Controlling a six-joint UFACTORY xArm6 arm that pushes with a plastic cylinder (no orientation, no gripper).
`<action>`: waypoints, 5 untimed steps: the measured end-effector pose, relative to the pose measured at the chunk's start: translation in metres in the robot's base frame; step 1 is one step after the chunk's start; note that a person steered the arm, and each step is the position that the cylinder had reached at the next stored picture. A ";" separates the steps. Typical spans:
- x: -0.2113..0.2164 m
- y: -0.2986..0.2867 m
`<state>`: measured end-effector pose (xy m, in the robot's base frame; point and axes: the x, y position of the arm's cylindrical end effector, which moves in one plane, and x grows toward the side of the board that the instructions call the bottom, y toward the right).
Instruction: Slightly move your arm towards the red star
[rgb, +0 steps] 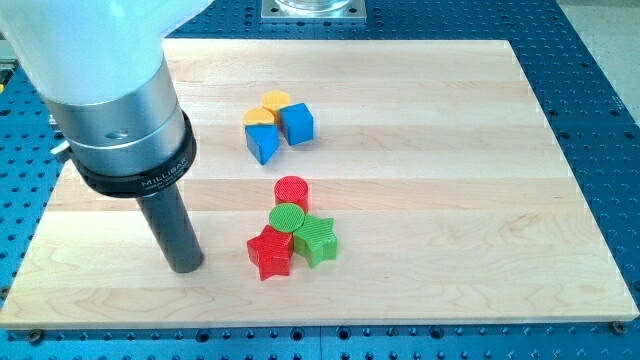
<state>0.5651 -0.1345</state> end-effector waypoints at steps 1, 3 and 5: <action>0.000 0.000; -0.008 0.012; -0.008 0.029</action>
<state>0.5573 -0.1053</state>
